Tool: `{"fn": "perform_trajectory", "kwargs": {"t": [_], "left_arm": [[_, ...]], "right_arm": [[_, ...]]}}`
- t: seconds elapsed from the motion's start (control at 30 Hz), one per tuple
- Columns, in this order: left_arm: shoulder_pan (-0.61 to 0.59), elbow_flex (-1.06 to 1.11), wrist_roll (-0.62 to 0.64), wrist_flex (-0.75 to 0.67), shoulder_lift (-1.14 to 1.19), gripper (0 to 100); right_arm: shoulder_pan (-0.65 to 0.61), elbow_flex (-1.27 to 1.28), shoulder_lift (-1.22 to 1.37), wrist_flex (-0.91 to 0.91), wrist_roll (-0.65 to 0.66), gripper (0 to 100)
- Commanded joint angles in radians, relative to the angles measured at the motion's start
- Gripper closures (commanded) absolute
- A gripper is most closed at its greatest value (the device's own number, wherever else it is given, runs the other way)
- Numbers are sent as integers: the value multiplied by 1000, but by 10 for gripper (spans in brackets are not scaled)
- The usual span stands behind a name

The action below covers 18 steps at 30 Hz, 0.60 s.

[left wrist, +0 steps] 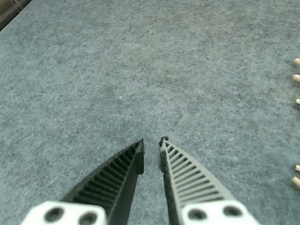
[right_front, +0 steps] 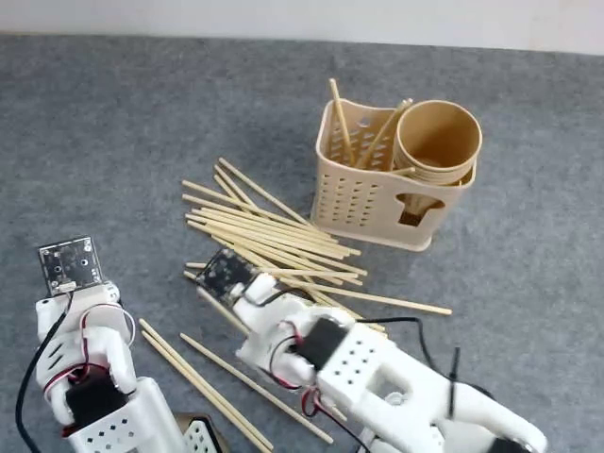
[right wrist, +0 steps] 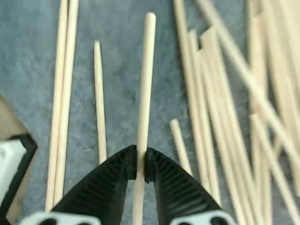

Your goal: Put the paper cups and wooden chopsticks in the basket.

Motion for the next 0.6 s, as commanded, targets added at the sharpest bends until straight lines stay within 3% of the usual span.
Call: {"fn": "perform_trajectory", "kwargs": {"t": [0.0, 0.57], "left_arm": [[-7, -10, 9, -17, -7, 919], [-5, -8, 9, -17, -7, 919]], "right_arm": [[58, -45, -130, 24, 0, 993], [255, -45, -638, -7, 0, 993]]}}
